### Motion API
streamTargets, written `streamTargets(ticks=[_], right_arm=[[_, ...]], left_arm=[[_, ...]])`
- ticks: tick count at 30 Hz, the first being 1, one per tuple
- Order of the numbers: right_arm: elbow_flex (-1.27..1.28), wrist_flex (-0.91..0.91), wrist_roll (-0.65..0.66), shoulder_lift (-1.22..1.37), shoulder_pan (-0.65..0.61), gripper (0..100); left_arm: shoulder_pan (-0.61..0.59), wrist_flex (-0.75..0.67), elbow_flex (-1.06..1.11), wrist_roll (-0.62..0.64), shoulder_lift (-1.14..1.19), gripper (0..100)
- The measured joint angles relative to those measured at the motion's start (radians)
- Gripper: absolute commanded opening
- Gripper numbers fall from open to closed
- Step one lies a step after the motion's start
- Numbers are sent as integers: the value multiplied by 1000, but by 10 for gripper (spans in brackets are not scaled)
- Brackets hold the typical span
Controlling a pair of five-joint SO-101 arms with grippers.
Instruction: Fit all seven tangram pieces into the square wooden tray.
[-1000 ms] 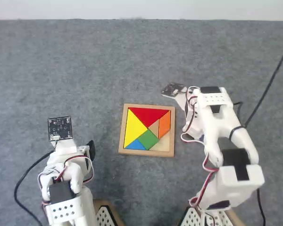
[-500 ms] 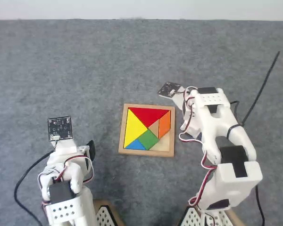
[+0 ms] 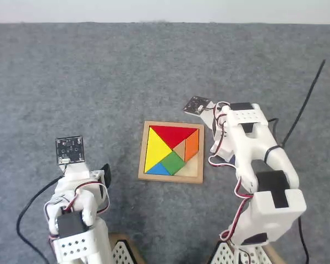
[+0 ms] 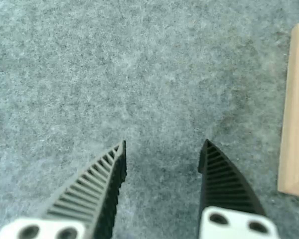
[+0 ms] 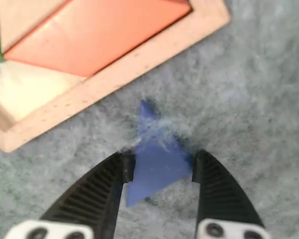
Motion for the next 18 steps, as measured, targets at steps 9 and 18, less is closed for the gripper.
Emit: streamTargets(ticks=[9, 18], right_arm=[[-95, 126, -302, 0, -5, 91], [-275, 356, -532, -3, -8, 217]], left_arm=[[0, 0, 0, 0, 0, 234], [0, 0, 0, 0, 0, 234]])
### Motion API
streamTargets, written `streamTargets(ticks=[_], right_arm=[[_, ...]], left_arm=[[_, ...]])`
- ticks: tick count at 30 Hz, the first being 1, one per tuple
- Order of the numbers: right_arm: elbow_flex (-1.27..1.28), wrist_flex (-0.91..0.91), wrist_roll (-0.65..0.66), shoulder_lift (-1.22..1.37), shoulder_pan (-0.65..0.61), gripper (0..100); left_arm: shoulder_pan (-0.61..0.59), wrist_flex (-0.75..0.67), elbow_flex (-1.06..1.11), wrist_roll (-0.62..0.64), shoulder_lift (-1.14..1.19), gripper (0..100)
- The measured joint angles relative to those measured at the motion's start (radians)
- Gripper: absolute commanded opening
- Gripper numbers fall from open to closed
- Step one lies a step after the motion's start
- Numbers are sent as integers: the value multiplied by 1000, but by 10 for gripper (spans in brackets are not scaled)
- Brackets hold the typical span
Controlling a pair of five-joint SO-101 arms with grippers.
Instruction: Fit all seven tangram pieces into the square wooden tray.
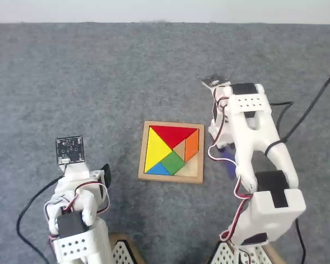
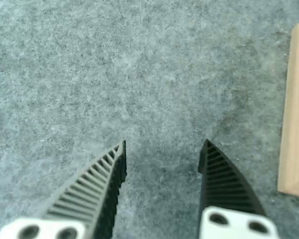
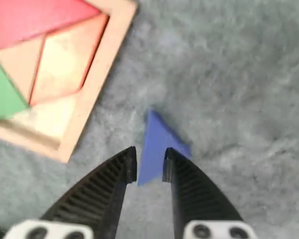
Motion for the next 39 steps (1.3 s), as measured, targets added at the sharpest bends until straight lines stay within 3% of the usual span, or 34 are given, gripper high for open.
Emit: streamTargets(ticks=[4, 12, 27, 34, 39], right_arm=[[77, 12, 43, -5, -9, 217], [413, -290, 51, -161, -29, 218], [479, -356, 81, -138, 23, 213], [457, -368, 83, -95, 26, 33], [450, -376, 14, -100, 29, 28]], left_arm=[[0, 0, 0, 0, 0, 234], [0, 0, 0, 0, 0, 234], [0, 0, 0, 0, 0, 234], [0, 0, 0, 0, 0, 234], [0, 0, 0, 0, 0, 234]])
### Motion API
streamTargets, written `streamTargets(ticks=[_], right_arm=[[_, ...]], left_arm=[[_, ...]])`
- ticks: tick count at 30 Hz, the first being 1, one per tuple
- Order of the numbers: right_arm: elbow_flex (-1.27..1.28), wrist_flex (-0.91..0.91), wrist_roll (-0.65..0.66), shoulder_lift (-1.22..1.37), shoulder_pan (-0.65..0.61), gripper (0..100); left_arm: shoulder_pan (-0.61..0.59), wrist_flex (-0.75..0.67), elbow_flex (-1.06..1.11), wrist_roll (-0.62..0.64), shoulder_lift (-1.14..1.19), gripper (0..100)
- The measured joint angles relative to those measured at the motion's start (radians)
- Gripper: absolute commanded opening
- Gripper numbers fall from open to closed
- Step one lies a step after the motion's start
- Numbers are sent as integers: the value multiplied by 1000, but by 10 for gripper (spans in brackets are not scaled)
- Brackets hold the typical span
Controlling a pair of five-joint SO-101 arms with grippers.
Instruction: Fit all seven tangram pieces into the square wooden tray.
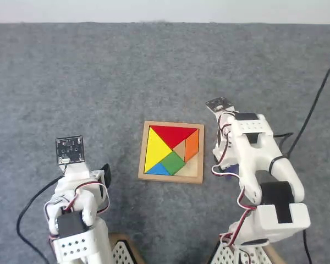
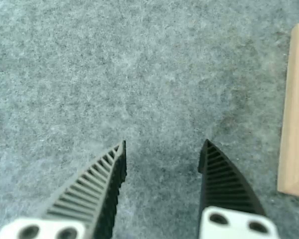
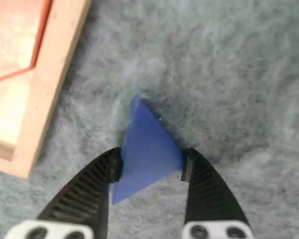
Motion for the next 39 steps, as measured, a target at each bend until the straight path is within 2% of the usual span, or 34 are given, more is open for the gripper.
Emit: streamTargets(ticks=[8, 15, 19, 23, 26, 33, 39], right_arm=[[17, 80, -112, -164, -9, 28], [17, 118, -279, -287, -141, 58], [9, 109, -434, -284, -233, 146], [-23, 106, -652, -238, -370, 125], [-63, 103, -753, -206, -436, 102], [-138, 100, -832, -97, -476, 127], [-161, 98, -864, -64, -489, 243]], left_arm=[[0, 0, 0, 0, 0, 234], [0, 0, 0, 0, 0, 234], [0, 0, 0, 0, 0, 234], [0, 0, 0, 0, 0, 234], [0, 0, 0, 0, 0, 234], [0, 0, 0, 0, 0, 234], [0, 0, 0, 0, 0, 234]])
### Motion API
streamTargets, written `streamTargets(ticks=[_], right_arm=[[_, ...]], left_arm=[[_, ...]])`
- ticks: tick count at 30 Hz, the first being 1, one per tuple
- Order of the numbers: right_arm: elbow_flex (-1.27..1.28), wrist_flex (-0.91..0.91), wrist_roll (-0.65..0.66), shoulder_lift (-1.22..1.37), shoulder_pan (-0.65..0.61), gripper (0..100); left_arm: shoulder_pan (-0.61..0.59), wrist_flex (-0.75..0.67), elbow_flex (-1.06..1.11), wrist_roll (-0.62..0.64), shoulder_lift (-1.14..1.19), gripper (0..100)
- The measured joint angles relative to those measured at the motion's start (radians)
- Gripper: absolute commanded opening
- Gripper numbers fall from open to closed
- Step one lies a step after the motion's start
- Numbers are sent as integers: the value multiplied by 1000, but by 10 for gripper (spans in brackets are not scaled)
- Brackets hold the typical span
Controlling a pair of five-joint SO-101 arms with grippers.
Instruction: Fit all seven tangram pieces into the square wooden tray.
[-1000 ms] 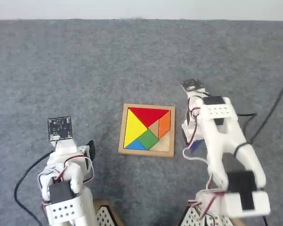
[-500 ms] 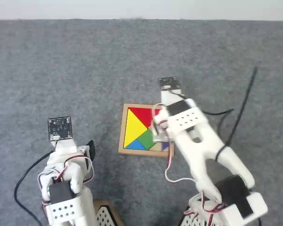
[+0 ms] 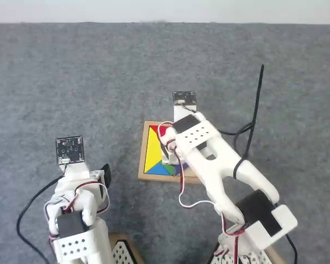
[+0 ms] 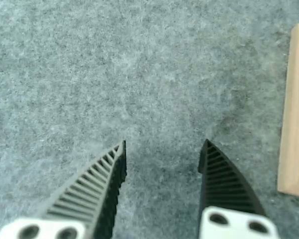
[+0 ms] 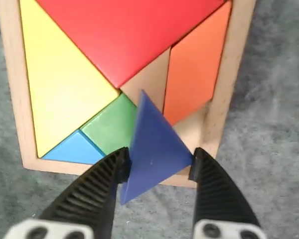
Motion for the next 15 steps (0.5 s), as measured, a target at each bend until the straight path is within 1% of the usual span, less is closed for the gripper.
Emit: streamTargets(ticks=[2, 5, 10, 11, 12, 13, 15], right_arm=[[0, 0, 0, 0, -20, 264], [0, 0, -2, 0, -48, 264], [0, 0, -5, 0, -52, 261], [-8, 0, -5, 0, -52, 245], [-20, 0, -5, 0, -51, 209], [-35, 0, 3, 0, -46, 151], [-66, 0, 68, 0, -18, 4]], left_arm=[[0, 0, 0, 0, 0, 234], [0, 0, 0, 0, 0, 234], [0, 0, 0, 0, 0, 234], [0, 0, 0, 0, 0, 234], [0, 0, 0, 0, 0, 234], [0, 0, 0, 0, 0, 234], [0, 0, 0, 0, 0, 234]])
